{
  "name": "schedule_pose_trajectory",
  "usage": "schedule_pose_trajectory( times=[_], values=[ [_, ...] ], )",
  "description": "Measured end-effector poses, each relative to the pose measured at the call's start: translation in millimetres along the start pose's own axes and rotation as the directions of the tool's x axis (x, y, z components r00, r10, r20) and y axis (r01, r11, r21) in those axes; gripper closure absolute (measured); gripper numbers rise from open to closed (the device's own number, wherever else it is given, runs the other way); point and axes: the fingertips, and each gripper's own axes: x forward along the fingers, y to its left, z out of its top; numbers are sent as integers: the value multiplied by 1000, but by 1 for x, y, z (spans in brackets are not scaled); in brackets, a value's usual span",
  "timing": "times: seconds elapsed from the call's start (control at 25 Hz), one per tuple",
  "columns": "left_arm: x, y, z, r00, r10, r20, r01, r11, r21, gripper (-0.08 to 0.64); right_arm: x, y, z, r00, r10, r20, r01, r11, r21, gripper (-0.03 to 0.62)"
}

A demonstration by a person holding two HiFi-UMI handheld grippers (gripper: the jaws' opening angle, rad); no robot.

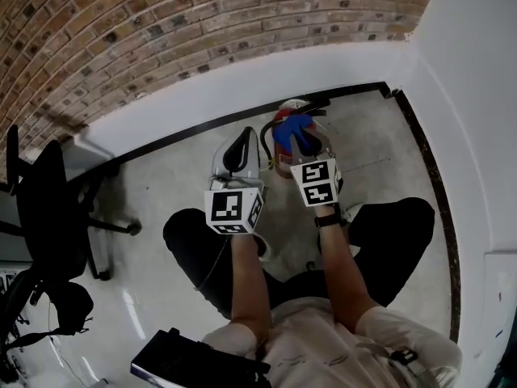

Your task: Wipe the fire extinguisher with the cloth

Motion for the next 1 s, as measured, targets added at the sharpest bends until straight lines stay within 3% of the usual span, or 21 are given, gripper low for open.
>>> schedule_pose_trajectory(
  times=[0.12,0.28,0.4,0.52,0.56,0.68,0.84,1.0],
  values=[
    [2,13,-5,1000,9,-4,-9,1000,-8,560,6,6,-6,998,-56,1,56,996,-70,531],
    [3,30,-19,999,34,-21,-35,999,-33,560,21,37,-24,999,-31,-19,27,978,-205,532],
    [5,37,-33,998,42,-45,-44,998,-41,560,26,52,-25,996,-81,49,92,942,-322,534],
    [7,44,-42,997,56,-61,-59,997,-44,560,35,78,-46,998,-62,27,67,891,-449,534],
    [7,47,-45,996,63,-68,-66,997,-46,560,40,85,-61,999,-48,-15,36,889,-456,534],
    [6,54,-55,993,76,-93,-81,995,-51,560,61,99,-134,985,-22,-169,-45,923,-383,535],
    [8,66,-73,988,85,-126,-93,994,-57,560,89,110,-233,936,1,-351,-122,939,-323,535],
    [9,76,-93,980,100,-171,-111,992,-59,560,110,119,-301,891,29,-454,-138,968,-209,535]
  ],
)
